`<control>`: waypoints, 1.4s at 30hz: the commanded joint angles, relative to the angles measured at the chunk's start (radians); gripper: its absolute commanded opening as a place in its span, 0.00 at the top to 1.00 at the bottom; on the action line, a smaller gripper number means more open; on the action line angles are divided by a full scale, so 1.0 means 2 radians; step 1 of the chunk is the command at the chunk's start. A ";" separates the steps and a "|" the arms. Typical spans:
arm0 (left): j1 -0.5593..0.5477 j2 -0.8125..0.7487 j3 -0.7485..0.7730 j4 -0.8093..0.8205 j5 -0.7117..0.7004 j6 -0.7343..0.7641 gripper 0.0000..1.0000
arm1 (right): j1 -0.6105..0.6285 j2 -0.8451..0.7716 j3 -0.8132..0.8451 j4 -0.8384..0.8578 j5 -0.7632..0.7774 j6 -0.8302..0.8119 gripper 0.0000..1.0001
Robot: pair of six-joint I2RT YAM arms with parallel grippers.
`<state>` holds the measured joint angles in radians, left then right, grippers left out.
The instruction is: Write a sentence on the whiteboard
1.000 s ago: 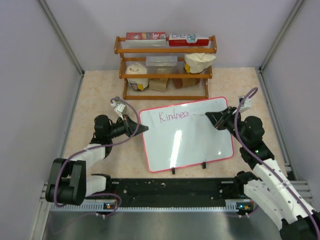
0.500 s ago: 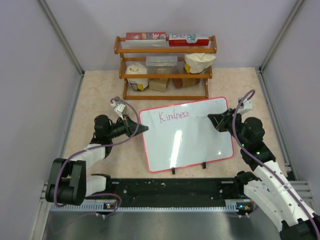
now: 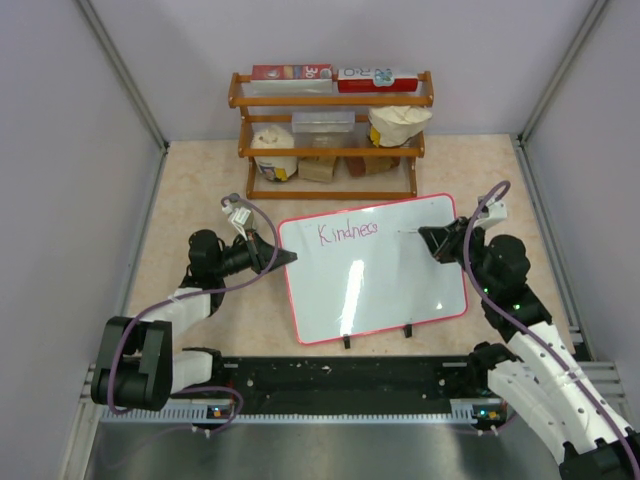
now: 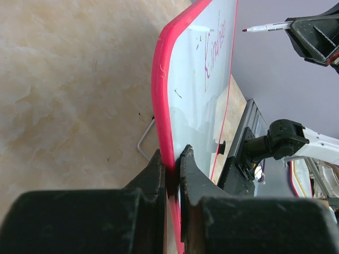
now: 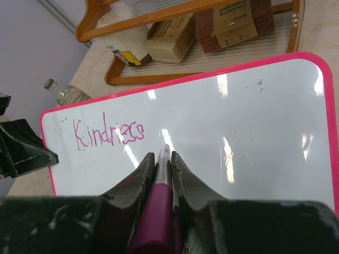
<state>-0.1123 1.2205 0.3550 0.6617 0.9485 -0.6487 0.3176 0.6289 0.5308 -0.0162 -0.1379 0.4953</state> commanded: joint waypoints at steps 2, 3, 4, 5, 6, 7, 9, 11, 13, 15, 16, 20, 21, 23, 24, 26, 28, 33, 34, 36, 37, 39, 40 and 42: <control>-0.006 0.016 -0.006 -0.015 -0.067 0.104 1.00 | -0.005 -0.006 0.026 -0.004 0.019 -0.015 1.00; -0.006 0.016 -0.006 -0.016 -0.068 0.104 1.00 | -0.005 -0.004 0.031 -0.005 0.021 -0.015 1.00; -0.006 0.016 -0.006 -0.014 -0.068 0.104 1.00 | -0.005 -0.002 0.034 -0.006 0.024 -0.016 1.00; -0.006 0.016 -0.006 -0.013 -0.068 0.103 1.00 | -0.005 0.000 0.037 -0.007 0.024 -0.016 1.00; -0.006 0.018 -0.006 -0.012 -0.066 0.103 1.00 | -0.005 0.005 0.042 -0.007 0.026 -0.017 1.00; -0.006 0.019 -0.006 -0.011 -0.065 0.102 1.00 | -0.005 0.007 0.045 -0.006 0.027 -0.018 1.00; -0.007 0.019 -0.006 -0.010 -0.065 0.102 1.00 | -0.005 0.014 0.052 -0.003 0.028 -0.020 1.00; -0.006 0.017 -0.007 -0.012 -0.065 0.103 1.00 | -0.005 0.019 0.058 0.000 0.031 -0.021 1.00; -0.006 0.014 -0.008 -0.013 -0.069 0.103 1.00 | -0.005 0.024 0.061 0.005 0.036 -0.021 1.00; -0.006 0.015 -0.008 -0.013 -0.069 0.103 1.00 | -0.005 0.027 0.063 0.017 0.037 -0.018 1.00; -0.006 0.014 -0.008 -0.013 -0.068 0.103 1.00 | -0.005 0.034 0.064 0.020 0.038 -0.018 1.00; -0.006 0.015 -0.008 -0.013 -0.068 0.103 1.00 | -0.005 0.058 0.071 0.031 0.037 -0.016 1.00; -0.006 0.014 -0.008 -0.013 -0.067 0.103 1.00 | -0.005 0.062 0.071 0.038 0.034 -0.015 1.00; -0.006 0.012 -0.009 -0.014 -0.069 0.104 1.00 | -0.005 0.074 0.071 0.044 0.031 -0.014 1.00; -0.006 0.011 -0.009 -0.013 -0.069 0.104 1.00 | -0.005 0.077 0.071 0.049 0.031 -0.013 1.00; -0.006 0.012 -0.009 -0.014 -0.069 0.104 1.00 | -0.005 0.084 0.069 0.054 0.029 -0.011 1.00; -0.007 0.013 -0.009 -0.014 -0.068 0.103 1.00 | -0.005 0.088 0.066 0.063 0.028 -0.008 1.00; -0.006 0.011 -0.010 -0.013 -0.070 0.105 1.00 | -0.005 0.100 0.064 0.071 0.029 -0.005 1.00; -0.006 0.012 -0.009 -0.014 -0.070 0.104 1.00 | -0.005 0.102 0.064 0.070 0.029 -0.005 1.00; -0.006 0.013 -0.009 -0.013 -0.069 0.103 1.00 | -0.005 0.104 0.063 0.068 0.029 -0.005 1.00; -0.006 0.012 -0.010 -0.013 -0.069 0.103 1.00 | -0.005 0.104 0.061 0.066 0.029 -0.005 1.00; -0.006 0.012 -0.010 -0.013 -0.069 0.104 1.00 | -0.005 0.103 0.058 0.063 0.028 -0.006 1.00; -0.006 0.009 -0.010 -0.013 -0.070 0.104 1.00 | -0.005 0.102 0.054 0.062 0.028 -0.007 1.00; -0.006 0.007 -0.011 -0.016 -0.072 0.106 1.00 | -0.005 0.101 0.051 0.057 0.026 -0.008 1.00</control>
<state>-0.1123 1.2278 0.3550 0.6678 0.9485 -0.6491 0.3176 0.8345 0.6228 0.0685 -0.0769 0.4805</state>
